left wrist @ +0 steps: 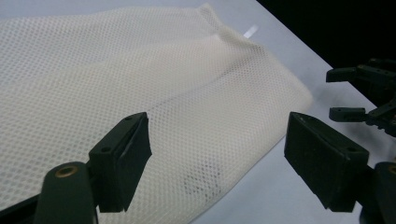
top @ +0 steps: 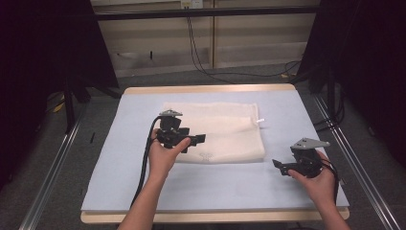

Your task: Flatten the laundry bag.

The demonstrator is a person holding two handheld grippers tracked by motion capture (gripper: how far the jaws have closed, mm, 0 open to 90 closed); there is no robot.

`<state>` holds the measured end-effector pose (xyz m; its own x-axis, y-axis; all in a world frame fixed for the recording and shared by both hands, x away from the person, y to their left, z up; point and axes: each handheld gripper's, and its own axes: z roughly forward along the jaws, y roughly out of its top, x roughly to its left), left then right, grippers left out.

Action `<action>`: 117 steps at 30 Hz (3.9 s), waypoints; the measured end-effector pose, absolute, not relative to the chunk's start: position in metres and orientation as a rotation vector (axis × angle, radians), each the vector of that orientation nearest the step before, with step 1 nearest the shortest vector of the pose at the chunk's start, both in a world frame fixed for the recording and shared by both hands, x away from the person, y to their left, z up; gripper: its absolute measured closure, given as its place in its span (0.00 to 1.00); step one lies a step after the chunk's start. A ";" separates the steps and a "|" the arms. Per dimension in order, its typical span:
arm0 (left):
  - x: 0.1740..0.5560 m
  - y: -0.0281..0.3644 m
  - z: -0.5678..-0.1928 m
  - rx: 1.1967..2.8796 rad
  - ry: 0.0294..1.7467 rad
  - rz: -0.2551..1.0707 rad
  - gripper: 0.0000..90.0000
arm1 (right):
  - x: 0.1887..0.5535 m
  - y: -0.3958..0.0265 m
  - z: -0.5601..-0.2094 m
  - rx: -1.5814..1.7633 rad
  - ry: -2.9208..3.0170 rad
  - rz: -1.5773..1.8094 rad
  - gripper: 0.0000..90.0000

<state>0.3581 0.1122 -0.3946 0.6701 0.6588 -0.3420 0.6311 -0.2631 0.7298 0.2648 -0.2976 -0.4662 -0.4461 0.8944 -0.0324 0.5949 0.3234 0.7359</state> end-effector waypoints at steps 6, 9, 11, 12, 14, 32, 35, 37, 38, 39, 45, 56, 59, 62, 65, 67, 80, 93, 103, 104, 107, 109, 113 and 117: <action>0.361 0.121 -0.400 2.007 1.034 0.080 0.23 | 0.266 -0.296 -0.468 1.318 2.171 0.932 0.15; 0.362 0.130 -0.402 2.010 1.059 0.111 0.23 | 0.267 -0.294 -0.467 1.320 2.180 0.950 0.16; 0.363 0.137 -0.405 2.030 1.070 0.129 0.23 | 0.267 -0.293 -0.467 1.323 2.185 0.969 0.17; 0.363 0.140 -0.406 2.031 1.082 0.147 0.23 | 0.267 -0.291 -0.466 1.316 2.189 0.982 0.18; 0.363 0.147 -0.409 2.024 1.105 0.153 0.23 | 0.267 -0.290 -0.465 1.317 2.192 0.988 0.19; 0.364 0.205 -0.431 2.047 1.235 0.242 0.22 | 0.274 -0.271 -0.464 1.286 2.249 1.091 0.41; 0.366 0.209 -0.433 2.043 1.248 0.245 0.22 | 0.277 -0.266 -0.465 1.288 2.266 1.118 0.45; 0.368 0.212 -0.434 2.028 1.268 0.246 0.22 | 0.281 -0.262 -0.463 1.276 2.273 1.139 0.50; 0.368 0.212 -0.434 2.028 1.268 0.246 0.22 | 0.281 -0.262 -0.463 1.276 2.273 1.139 0.50; 0.369 0.214 -0.434 2.029 1.275 0.248 0.22 | 0.283 -0.258 -0.463 1.262 2.285 1.133 0.53; 0.378 0.222 -0.443 2.044 1.314 0.236 0.27 | 0.290 -0.252 -0.468 1.238 2.329 1.102 0.67; 0.387 0.221 -0.462 2.025 1.334 0.161 0.66 | 0.301 -0.261 -0.470 1.221 2.376 1.121 0.91; 0.390 0.221 -0.461 2.025 1.338 0.150 0.79 | 0.305 -0.262 -0.469 1.229 2.357 1.120 0.91; 0.393 0.217 -0.458 1.989 1.329 0.156 0.86 | 0.308 -0.263 -0.468 1.225 2.354 1.117 0.91; 0.401 0.212 -0.455 2.002 1.320 0.171 0.89 | 0.316 -0.264 -0.470 1.237 2.334 1.102 0.91; 0.404 0.211 -0.455 2.001 1.322 0.173 0.89 | 0.321 -0.265 -0.471 1.245 2.323 1.103 0.92; 0.418 0.209 -0.447 1.977 1.335 0.169 0.70 | 0.332 -0.268 -0.473 1.282 2.295 1.094 0.89; 0.456 0.207 -0.442 1.918 1.404 0.213 0.59 | 0.332 -0.266 -0.474 1.281 2.299 1.081 0.89; 0.445 0.205 -0.422 1.977 1.292 0.180 0.93 | 0.329 -0.261 -0.474 1.294 2.296 1.062 0.89; 0.442 0.205 -0.420 1.989 1.278 0.174 0.93 | 0.329 -0.261 -0.474 1.294 2.296 1.062 0.89; 0.431 0.204 -0.416 1.977 1.257 0.159 0.94 | 0.327 -0.258 -0.475 1.311 2.287 1.047 0.88; 0.423 0.204 -0.414 1.979 1.226 0.158 0.94 | 0.327 -0.258 -0.475 1.319 2.281 1.048 0.88; 0.406 0.201 -0.415 1.975 1.183 0.163 0.94 | 0.326 -0.256 -0.477 1.337 2.272 1.032 0.88; 0.393 0.204 -0.422 1.959 1.166 0.146 0.95 | 0.326 -0.255 -0.476 1.353 2.270 1.020 0.87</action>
<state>0.3929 0.2041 -0.4218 0.5622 0.7726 -0.2951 0.6759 -0.2236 0.7023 0.3263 -0.2547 -0.4762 -0.5071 0.8569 0.0923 0.6380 0.3012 0.7087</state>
